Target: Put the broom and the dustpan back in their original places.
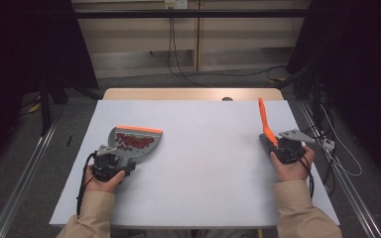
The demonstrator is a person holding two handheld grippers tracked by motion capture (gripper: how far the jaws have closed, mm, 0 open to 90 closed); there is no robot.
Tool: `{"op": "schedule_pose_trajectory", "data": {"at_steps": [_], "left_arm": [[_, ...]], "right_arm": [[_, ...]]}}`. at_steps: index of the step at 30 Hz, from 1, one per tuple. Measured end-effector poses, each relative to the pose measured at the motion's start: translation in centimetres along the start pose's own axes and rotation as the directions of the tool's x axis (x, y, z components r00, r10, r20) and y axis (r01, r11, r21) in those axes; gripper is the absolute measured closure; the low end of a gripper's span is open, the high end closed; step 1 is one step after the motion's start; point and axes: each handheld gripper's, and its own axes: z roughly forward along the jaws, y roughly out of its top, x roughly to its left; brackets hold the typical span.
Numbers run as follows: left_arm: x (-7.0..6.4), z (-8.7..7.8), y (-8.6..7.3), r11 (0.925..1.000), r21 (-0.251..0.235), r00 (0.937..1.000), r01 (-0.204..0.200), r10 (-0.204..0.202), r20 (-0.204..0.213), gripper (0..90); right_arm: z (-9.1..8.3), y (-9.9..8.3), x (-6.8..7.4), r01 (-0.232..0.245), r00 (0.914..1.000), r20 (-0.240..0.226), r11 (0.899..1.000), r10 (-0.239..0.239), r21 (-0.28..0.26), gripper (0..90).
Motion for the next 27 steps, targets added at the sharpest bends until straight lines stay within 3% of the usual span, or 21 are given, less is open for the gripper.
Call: {"op": "schedule_pose_trajectory", "data": {"at_steps": [17,27], "left_arm": [[-0.2,0.2,0.0,1.0,0.004,0.9997,-0.008,0.008,0.021,46.1],[-0.6,0.4,0.1,0.9998,0.012,0.9994,-0.014,0.014,0.03,44.1]], "right_arm": [[0.4,-0.5,1.1,0.023,0.9997,-0.005,1.0,-0.023,0.007,70.7],[0.4,-0.4,2.1,0.022,0.9989,-0.042,1.0,-0.022,0.003,69.5]]}}
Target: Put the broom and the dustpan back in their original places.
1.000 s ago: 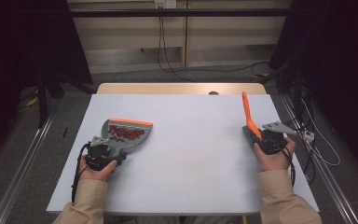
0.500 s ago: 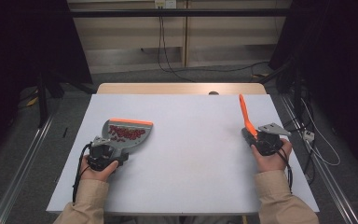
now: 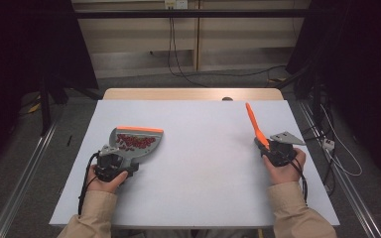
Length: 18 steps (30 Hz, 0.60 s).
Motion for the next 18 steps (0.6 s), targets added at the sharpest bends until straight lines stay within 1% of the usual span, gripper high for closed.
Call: {"op": "schedule_pose_trajectory", "data": {"at_steps": [4,7,9,11,12,13,14,15,16,18], "left_arm": [[-0.2,0.2,0.1,1.0,0.005,0.9999,0.0,0.0,0.012,42.1],[-0.4,0.3,0.1,1.0,0.002,0.9998,0.001,-0.001,0.022,40.6],[-0.5,0.3,0.1,1.0,0.004,0.9992,0.0,0.0,0.04,39.1],[-0.7,0.5,0.1,1.0,0.004,0.9974,-0.008,0.008,0.071,37.2],[-0.9,0.5,0.1,0.9997,0.009,0.9958,-0.023,0.022,0.089,36.6],[-1.1,0.5,0.1,0.9995,0.007,0.9956,-0.029,0.029,0.089,36.5],[-1.2,0.4,0.1,0.9995,0.003,0.9951,-0.031,0.031,0.094,34.4],[-1.2,0.4,0.1,0.9996,-0.001,0.9945,-0.028,0.028,0.101,29.4],[-1.1,0.2,0.0,0.9996,-0.007,0.9946,-0.029,0.029,0.099,26.5],[-1.0,-0.2,-0.1,0.9991,-0.019,0.9931,-0.038,0.04,0.11,20.6]], "right_arm": [[0.0,0.0,0.2,-0.01,0.9999,-0.012,1.0,0.01,-0.001,68.9],[0.0,0.0,0.4,-0.007,0.9998,-0.02,1.0,0.007,-0.001,68.5],[0.1,0.1,0.5,-0.008,0.9997,-0.024,1.0,0.007,-0.002,68.1],[0.1,0.0,0.8,-0.022,0.9989,-0.041,1.0,0.022,-0.007,65.6],[0.1,0.0,0.9,-0.036,0.9975,-0.062,0.999,0.035,-0.016,64.3],[0.0,0.0,1.1,-0.047,0.9947,-0.092,0.999,0.045,-0.025,62.9],[0.0,0.1,1.4,-0.054,0.992,-0.116,0.998,0.05,-0.03,58.8],[-0.1,0.1,1.6,-0.055,0.9892,-0.139,0.998,0.049,-0.042,56.1],[-0.3,0.1,1.9,-0.054,0.9874,-0.151,0.997,0.045,-0.053,54.4],[-0.4,0.1,2.3,-0.059,0.9812,-0.187,0.997,0.048,-0.056,47.0]]}}
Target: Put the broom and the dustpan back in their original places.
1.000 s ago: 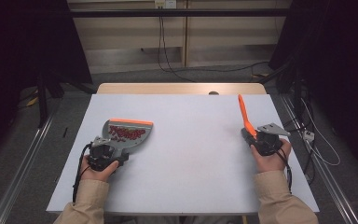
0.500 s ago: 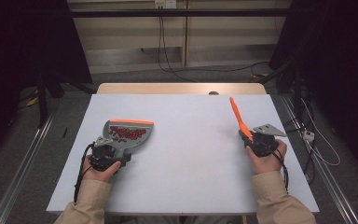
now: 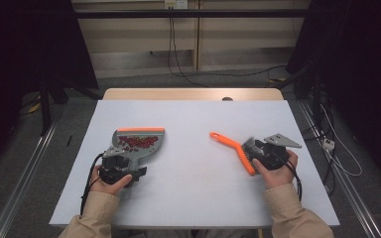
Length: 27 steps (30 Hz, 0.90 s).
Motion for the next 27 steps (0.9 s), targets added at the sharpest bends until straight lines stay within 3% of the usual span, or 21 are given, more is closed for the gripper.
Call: {"op": "schedule_pose_trajectory", "data": {"at_steps": [2,5,9,11,20,25,27], "left_arm": [[-0.1,-0.5,-0.1,0.9989,-0.046,0.9998,-0.012,0.013,0.017,15.7],[-0.1,-1.1,-0.1,0.9917,-0.107,0.9968,-0.072,0.075,0.028,10.8],[0.0,-1.4,0.0,0.9834,-0.156,0.9927,-0.092,0.103,0.064,8.8],[0.1,-1.5,0.1,0.9815,-0.156,0.9888,-0.112,0.125,0.081,8.4],[0.6,-1.9,-0.3,0.9785,-0.168,0.9841,-0.12,0.14,0.11,7.9],[0.7,-2.4,-0.6,0.9719,-0.185,0.9773,-0.145,0.17,0.126,7.7],[0.8,-2.5,-0.6,0.9714,-0.186,0.978,-0.148,0.172,0.118,7.6]], "right_arm": [[-0.1,-0.1,0.2,-0.009,0.9996,-0.026,1.0,0.008,-0.01,42.6],[-0.2,-0.4,0.3,-0.021,0.9977,-0.064,1.0,0.02,-0.02,37.8],[-0.5,-0.7,0.4,-0.026,0.9929,-0.117,0.999,0.023,-0.026,34.5],[-0.6,-0.8,0.5,-0.027,0.9899,-0.14,0.999,0.023,-0.024,32.1],[-1.3,-1.7,1.1,-0.029,0.9731,-0.229,0.999,0.021,-0.032,27.6],[-1.8,-2.2,1.2,-0.01,0.9685,-0.249,0.999,0.0,-0.039,25.9],[-2.1,-2.3,1.2,0.001,0.969,-0.247,0.999,-0.011,-0.042,25.9]]}}
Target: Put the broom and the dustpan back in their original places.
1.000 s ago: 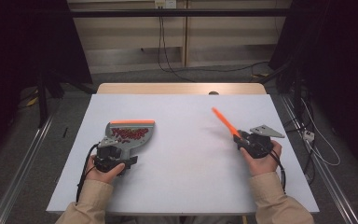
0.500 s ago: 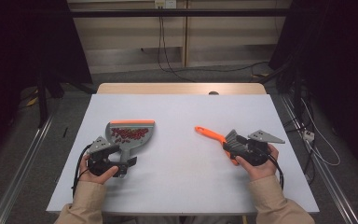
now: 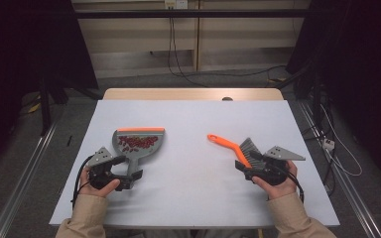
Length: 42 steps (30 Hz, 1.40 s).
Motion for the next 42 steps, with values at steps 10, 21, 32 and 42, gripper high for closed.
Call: {"op": "schedule_pose_trajectory", "data": {"at_steps": [10,21,32,42], "left_arm": [[0.3,-0.7,-0.3,0.9998,-0.01,0.9999,-0.015,0.015,0.004,7.5],[0.3,-1.0,-0.8,0.9997,-0.011,0.9996,-0.021,0.021,0.017,7.5],[0.6,-1.2,-1.2,0.9995,0.011,0.9996,-0.029,0.029,0.008,7.5],[0.5,-1.1,-1.2,0.9992,0.019,0.9994,-0.035,0.035,0.005,7.6]], "right_arm": [[-0.6,-0.5,0.1,0.048,0.9988,-0.001,0.999,-0.048,0.017,25.6],[-2.0,-1.0,-0.4,0.075,0.9972,0.008,0.997,-0.075,0.019,25.7],[-2.9,-1.6,-0.8,0.078,0.9968,0.012,0.996,-0.079,0.031,25.6],[-3.0,-1.7,-0.9,0.084,0.9963,0.012,0.996,-0.085,0.033,25.4]]}}
